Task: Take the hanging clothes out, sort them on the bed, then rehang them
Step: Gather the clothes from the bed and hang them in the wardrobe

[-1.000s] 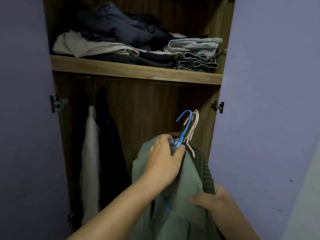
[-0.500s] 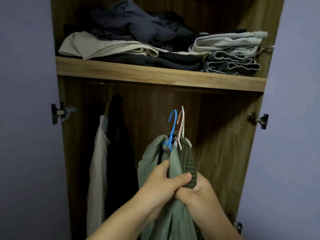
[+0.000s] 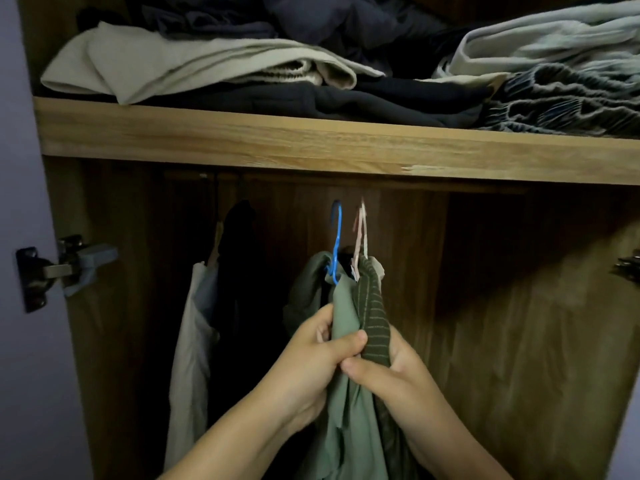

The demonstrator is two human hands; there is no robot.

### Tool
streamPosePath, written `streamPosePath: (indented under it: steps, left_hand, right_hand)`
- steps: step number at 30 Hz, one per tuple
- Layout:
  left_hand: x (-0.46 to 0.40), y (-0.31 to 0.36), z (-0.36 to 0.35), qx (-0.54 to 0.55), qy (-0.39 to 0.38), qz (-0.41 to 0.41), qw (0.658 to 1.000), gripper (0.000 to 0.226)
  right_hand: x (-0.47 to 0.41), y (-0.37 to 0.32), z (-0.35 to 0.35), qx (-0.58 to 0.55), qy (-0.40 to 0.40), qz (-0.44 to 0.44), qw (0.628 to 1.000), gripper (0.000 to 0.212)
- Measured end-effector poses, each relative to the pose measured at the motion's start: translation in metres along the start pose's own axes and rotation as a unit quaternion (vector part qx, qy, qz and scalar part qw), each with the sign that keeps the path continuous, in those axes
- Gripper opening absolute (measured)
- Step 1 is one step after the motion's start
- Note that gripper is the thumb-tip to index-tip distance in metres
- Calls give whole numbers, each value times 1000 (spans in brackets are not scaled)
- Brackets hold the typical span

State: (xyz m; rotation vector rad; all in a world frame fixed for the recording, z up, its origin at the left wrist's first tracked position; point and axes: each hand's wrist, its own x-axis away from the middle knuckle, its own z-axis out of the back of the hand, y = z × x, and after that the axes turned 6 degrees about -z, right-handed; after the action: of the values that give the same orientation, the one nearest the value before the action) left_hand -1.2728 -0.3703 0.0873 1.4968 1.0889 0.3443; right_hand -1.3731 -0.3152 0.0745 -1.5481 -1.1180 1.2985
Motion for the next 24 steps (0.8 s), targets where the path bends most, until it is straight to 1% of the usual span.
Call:
streamPosePath:
  steps: [1, 3, 5, 7, 11, 15, 20, 24]
  left_hand:
    - [-9, -1, 3, -1, 8, -4, 1000, 28]
    - [-26, 0, 10, -5, 24, -12, 1000, 28]
    - [-44, 1, 14, -22, 43, -20, 999, 29]
    - [-62, 2, 16, -35, 70, -26, 997, 29]
    - [-97, 6, 22, -61, 116, -36, 991, 30]
    - [-129, 11, 25, -111, 177, -43, 977, 29]
    - [-165, 4, 39, -146, 269, -34, 951, 40]
    - [-188, 1, 53, -166, 304, -31, 938, 44]
  right_hand:
    - [-10, 0, 4, -27, -10, -10, 1000, 45]
    - [-32, 2, 15, -64, -17, -35, 997, 38]
    - [-57, 6, 27, -70, -13, -54, 996, 29]
    - [-81, 9, 36, -68, -16, -58, 996, 30]
    - [-119, 13, 52, -56, -38, -28, 997, 34]
    - [-153, 21, 61, -27, -46, 9, 999, 41]
    - [-193, 28, 61, 8, -53, 45, 998, 39]
    - [-214, 39, 57, 36, -52, 70, 996, 45]
